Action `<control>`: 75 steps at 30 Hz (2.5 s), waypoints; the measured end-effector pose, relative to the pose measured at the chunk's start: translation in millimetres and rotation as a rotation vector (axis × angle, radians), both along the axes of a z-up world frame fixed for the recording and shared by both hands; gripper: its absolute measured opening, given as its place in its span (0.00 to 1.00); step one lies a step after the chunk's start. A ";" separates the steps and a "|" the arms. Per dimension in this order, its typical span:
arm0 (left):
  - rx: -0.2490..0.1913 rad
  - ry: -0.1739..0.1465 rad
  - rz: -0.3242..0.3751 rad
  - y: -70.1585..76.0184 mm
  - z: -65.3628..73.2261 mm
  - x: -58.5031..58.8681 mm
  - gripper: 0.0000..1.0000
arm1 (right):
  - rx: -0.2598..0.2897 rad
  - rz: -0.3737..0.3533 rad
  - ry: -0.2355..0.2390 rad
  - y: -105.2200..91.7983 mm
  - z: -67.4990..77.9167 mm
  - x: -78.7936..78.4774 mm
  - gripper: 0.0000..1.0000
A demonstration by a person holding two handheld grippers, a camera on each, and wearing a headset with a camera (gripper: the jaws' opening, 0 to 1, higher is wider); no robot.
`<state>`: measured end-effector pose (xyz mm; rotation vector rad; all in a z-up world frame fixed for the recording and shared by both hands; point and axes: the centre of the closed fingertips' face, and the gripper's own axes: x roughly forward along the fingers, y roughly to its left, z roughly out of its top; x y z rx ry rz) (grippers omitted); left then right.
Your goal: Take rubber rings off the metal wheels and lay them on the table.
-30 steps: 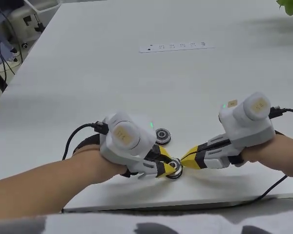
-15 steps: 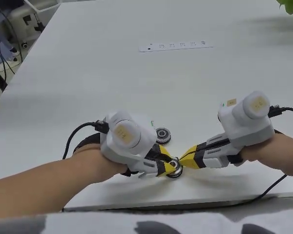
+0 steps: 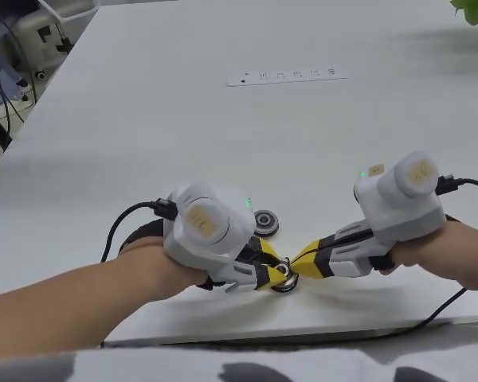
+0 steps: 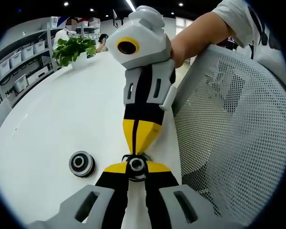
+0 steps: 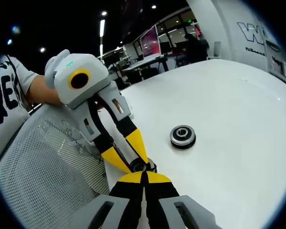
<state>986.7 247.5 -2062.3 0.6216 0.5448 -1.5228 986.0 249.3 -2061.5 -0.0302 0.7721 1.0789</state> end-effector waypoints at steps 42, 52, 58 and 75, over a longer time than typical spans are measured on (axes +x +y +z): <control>-0.016 0.006 0.002 -0.5 0.5 0.7 0.08 | 0.016 0.028 -0.046 4.1 0.7 2.5 0.00; -0.001 0.001 0.002 -1.1 1.0 0.7 0.08 | 0.022 0.032 -0.039 3.2 1.8 1.0 0.00; -0.009 0.021 0.008 0.4 7.1 -0.8 0.13 | 0.030 0.031 -0.035 2.9 3.9 0.3 0.00; -0.082 0.084 0.031 8.5 37.1 -7.8 0.20 | 0.069 0.026 -0.042 3.1 18.1 1.5 0.00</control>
